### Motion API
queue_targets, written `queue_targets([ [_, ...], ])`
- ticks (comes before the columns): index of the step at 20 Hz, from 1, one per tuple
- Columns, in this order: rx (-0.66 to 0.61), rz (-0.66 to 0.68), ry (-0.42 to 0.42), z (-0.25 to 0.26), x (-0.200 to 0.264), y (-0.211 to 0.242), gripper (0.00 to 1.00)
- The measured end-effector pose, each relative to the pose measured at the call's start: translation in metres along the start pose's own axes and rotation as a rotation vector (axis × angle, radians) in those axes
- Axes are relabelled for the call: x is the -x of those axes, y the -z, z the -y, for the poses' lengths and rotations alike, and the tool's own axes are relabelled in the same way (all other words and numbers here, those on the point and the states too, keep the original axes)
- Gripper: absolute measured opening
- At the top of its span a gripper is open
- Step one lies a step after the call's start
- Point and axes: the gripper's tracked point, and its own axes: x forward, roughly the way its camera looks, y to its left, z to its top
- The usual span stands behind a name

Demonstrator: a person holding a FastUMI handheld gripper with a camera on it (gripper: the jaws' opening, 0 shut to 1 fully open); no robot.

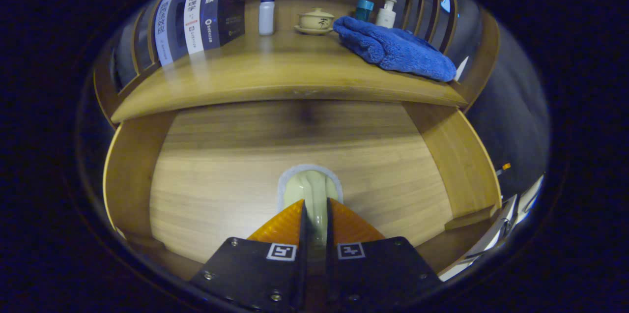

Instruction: Pull open the drawer, take out the items inside it, and place them on the countertop above the cabinet.

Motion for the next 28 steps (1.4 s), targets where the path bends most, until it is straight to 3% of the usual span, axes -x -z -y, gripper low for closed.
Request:
queue_targets([
  [17,-0.165,0.563,-0.108,0.021,0.141,-0.068,0.16],
  [23,-0.157,0.598,-0.096,0.024,0.166,-0.115,0.16],
  [28,-0.142,0.56,-0.065,0.027,0.15,-0.161,0.15],
])
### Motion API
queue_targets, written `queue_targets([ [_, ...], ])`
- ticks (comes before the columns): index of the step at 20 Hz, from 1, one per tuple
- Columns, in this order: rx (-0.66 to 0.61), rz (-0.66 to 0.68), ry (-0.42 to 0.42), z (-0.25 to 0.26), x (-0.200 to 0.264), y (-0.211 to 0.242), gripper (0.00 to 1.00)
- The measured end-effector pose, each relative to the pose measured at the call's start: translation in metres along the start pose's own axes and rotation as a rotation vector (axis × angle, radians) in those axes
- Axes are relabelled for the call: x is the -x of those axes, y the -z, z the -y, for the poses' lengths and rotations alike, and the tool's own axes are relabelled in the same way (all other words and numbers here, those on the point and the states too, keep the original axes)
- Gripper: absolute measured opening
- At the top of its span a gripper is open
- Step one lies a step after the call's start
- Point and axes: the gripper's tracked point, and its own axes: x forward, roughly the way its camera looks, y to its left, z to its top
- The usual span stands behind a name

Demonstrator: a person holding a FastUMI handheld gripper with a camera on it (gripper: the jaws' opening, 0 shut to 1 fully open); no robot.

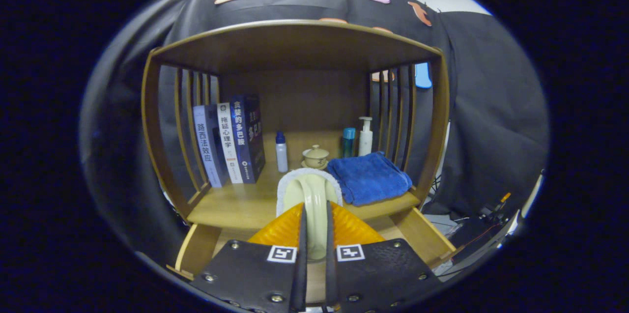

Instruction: Pull open the drawer, take out the items inside it, and place them on the countertop above the cabinet.

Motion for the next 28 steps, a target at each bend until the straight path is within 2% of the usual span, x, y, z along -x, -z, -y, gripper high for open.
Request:
queue_targets([
  [4,-0.047,-0.045,-0.049,-0.025,-0.043,-0.01,0.15],
  [8,-0.051,-0.179,-0.034,-0.028,-0.086,0.018,0.16],
  [13,0.024,-0.273,-0.06,-0.041,-0.115,0.047,0.16],
  [21,-0.014,-0.229,-0.072,-0.053,-0.154,0.045,0.16],
  [28,-0.083,-0.172,-0.124,-0.062,-0.189,0.035,0.16],
])
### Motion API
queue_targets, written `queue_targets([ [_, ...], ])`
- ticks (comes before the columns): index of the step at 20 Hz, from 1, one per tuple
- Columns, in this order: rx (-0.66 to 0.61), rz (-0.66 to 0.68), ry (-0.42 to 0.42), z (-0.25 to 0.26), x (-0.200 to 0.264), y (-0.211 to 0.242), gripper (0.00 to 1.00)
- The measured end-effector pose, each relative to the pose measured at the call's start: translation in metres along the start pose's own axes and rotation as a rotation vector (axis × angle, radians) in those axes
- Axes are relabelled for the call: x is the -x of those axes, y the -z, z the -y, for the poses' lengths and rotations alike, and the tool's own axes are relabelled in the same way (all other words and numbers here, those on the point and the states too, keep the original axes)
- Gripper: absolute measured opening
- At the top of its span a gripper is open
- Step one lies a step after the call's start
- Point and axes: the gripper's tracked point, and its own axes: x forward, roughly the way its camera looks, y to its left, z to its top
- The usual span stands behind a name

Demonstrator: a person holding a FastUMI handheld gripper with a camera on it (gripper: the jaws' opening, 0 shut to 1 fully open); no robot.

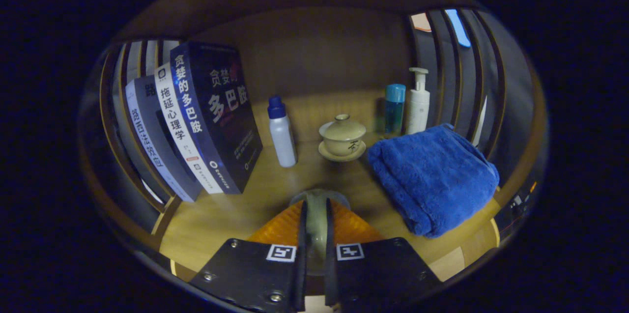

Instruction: Pull open the drawer, take out the items inside it, and place them on the countertop above the cabinet.

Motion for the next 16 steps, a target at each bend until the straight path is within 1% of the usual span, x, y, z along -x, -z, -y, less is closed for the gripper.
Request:
queue_targets([
  [4,0.013,0.024,0.001,0.0,-0.002,-0.001,0.16],
  [6,0.012,0.019,-0.016,0.002,-0.001,0.001,0.16],
  [7,0.012,0.014,-0.02,0.002,0.0,0.002,0.27],
  [8,0.011,0.016,-0.024,0.0,0.005,0.002,0.3],
  [9,0.019,0.018,-0.023,0.001,0.007,0.003,0.38],
  [11,0.025,0.038,-0.034,-0.004,0.017,-0.001,0.49],
  [15,-0.002,0.097,-0.05,-0.014,0.056,-0.019,1.0],
  [16,-0.012,0.115,-0.061,-0.016,0.067,-0.024,1.0],
])
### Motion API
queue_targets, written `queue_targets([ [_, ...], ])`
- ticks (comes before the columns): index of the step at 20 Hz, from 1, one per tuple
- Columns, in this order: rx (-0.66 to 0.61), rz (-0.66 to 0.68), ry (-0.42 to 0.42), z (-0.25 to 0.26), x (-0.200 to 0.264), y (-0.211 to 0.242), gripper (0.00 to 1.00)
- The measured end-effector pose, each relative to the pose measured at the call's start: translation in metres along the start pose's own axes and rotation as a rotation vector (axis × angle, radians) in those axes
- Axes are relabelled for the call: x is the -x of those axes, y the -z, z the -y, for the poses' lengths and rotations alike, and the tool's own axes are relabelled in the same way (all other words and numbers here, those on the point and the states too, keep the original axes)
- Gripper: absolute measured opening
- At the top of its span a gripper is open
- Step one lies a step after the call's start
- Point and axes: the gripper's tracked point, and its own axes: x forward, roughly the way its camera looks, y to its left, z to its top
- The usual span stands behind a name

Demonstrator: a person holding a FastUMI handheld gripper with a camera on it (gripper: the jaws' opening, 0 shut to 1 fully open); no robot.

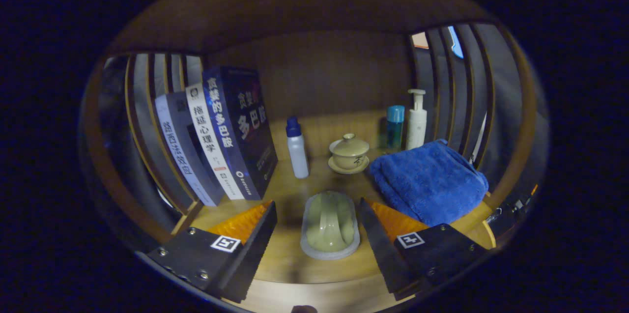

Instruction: Pull open the drawer, take out the items inside it, and place them on the countertop above the cabinet.

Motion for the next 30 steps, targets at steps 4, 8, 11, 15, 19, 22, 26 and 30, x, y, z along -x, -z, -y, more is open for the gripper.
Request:
queue_targets([
  [4,-0.002,0.047,-0.008,-0.001,0.044,-0.015,1.0],
  [8,0.015,0.112,0.015,0.009,0.1,-0.02,1.0],
  [11,0.06,0.132,0.03,0.019,0.14,-0.009,0.99],
  [15,0.08,0.173,0.026,0.024,0.191,0.003,1.0],
  [19,0.108,0.196,0.068,0.04,0.236,0.026,0.99],
  [22,0.116,0.214,0.059,0.043,0.266,0.046,1.0],
  [26,0.082,0.249,0.04,0.051,0.297,0.085,1.0],
  [30,0.059,0.217,0.045,0.065,0.302,0.136,1.0],
])
